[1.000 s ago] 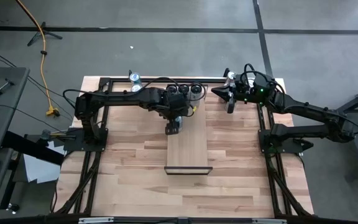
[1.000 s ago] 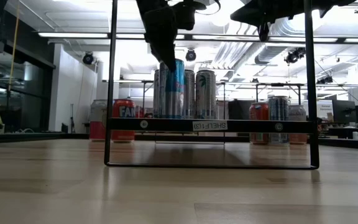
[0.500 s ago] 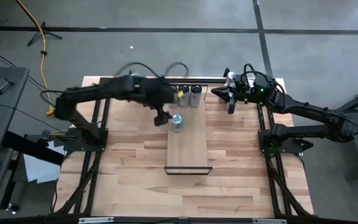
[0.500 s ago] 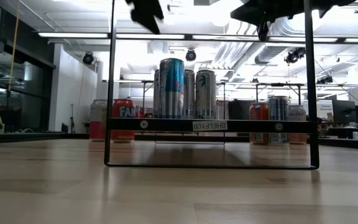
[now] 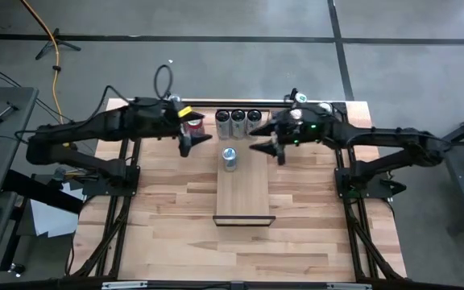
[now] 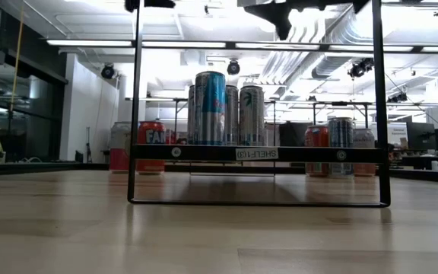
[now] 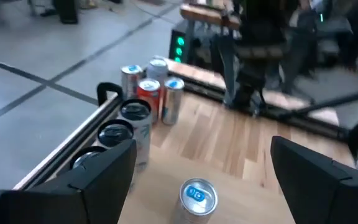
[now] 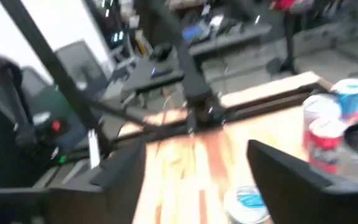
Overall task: Place canned beverage on shelf
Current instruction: Put the bottom left blue soda can on the shelf
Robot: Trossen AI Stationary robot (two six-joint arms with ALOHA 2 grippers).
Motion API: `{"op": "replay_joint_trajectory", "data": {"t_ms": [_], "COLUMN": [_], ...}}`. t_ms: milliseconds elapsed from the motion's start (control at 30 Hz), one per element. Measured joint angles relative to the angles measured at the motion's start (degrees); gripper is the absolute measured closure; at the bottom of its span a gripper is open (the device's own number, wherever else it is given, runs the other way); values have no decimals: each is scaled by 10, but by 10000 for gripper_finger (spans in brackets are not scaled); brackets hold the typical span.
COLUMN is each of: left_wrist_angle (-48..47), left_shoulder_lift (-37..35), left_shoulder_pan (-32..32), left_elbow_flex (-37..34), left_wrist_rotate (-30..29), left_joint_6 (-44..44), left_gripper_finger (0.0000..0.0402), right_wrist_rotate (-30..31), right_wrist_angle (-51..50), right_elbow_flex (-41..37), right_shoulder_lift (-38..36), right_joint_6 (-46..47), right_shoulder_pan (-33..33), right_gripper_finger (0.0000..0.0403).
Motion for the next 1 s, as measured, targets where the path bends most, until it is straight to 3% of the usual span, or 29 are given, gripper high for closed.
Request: {"op": "replay_joint_trajectory", "data": {"t_ms": [133, 267, 667, 1000], "left_wrist_angle": [-6, -17, -29, -29], "left_shoulder_lift": [-31, -44, -47, -47], "left_shoulder_pan": [0, 0, 0, 0], "left_elbow_flex": [-17, -18, -18, -18], "left_wrist_rotate": [-28, -38, -29, -29], "left_joint_6": [-50, -55, -49, -49], "left_gripper_finger": [75, 76, 76, 76], "right_wrist_rotate": [-1, 2, 0, 0], "right_wrist_angle": [-79, -127, -131, -156], "right_elbow_flex": [55, 92, 126, 153], "right_shoulder_lift": [49, 90, 202, 255], "right_joint_6": [-40, -84, -204, -246], "right_shoulder_pan": [11, 12, 9, 1], "right_gripper_finger": [86, 66, 63, 63]}}
